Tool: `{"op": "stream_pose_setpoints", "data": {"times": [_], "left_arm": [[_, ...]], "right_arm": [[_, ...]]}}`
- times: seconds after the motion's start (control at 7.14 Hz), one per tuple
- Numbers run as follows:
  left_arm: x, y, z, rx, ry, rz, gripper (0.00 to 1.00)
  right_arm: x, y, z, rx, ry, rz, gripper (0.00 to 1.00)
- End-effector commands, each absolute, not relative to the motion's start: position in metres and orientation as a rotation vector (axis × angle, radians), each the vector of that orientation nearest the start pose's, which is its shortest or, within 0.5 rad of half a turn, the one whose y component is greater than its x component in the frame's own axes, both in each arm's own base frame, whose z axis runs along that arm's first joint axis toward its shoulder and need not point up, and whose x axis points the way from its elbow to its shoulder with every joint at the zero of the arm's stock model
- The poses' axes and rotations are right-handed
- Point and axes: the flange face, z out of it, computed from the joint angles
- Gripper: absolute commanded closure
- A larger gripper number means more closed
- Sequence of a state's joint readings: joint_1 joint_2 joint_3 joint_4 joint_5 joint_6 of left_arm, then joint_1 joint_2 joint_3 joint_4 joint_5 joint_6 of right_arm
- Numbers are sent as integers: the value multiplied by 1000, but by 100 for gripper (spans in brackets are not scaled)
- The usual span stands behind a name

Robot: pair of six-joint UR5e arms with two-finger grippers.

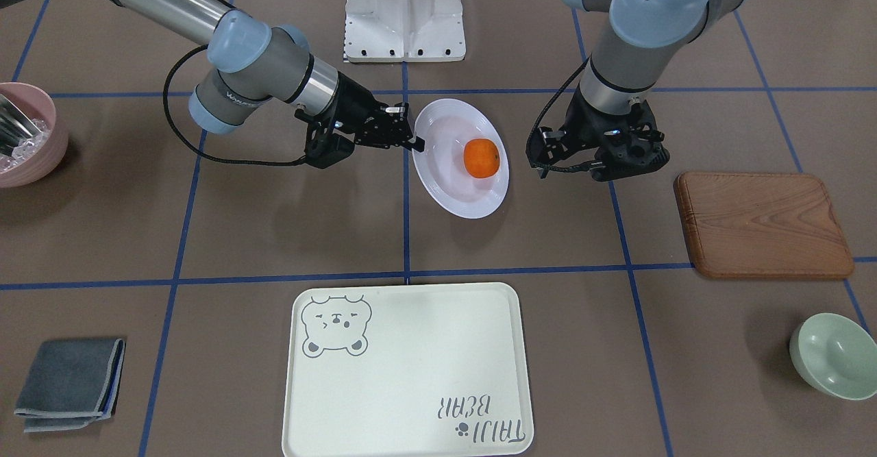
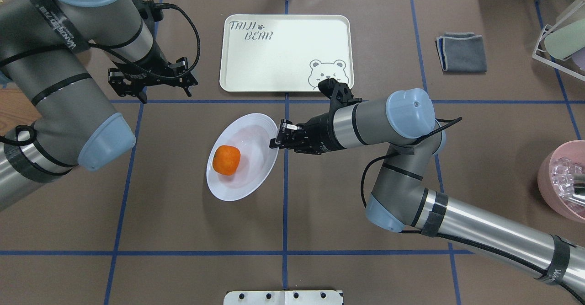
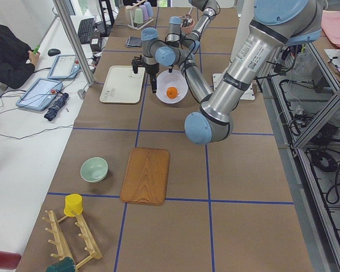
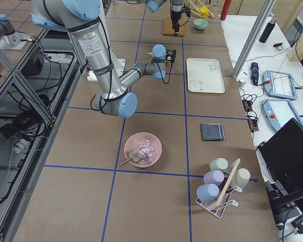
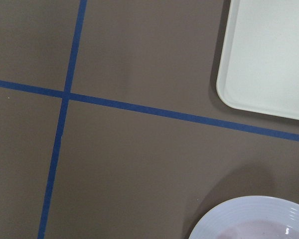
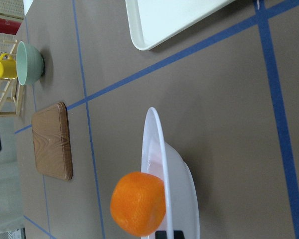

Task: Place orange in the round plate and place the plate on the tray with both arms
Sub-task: 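Carry the plate onto the cream tray with the right gripper while the left arm withdraws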

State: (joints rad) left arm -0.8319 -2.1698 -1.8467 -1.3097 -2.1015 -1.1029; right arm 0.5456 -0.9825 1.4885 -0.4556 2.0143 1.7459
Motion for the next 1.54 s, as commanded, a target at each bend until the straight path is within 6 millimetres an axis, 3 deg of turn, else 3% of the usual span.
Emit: {"op": "stream_pose_setpoints", "data": {"times": [0.0,0.28,0.56,1.12,1.4], "left_arm": [[358,-515,233,-55,779,-184,2],[352,-516,231,-45,783,-181,2],[317,-516,251,-20,773,-168,2],[282,-528,258,-24,713,-154,2],[273,-532,260,-23,704,-165,2]], "right_arm": [[-509,-430,212,-40,-1640,223,100],[-496,-444,210,-27,-1645,260,100],[-484,-454,209,47,-1692,318,100],[-466,-478,205,167,-1794,669,100],[-457,-495,221,238,-1784,848,100]]}}
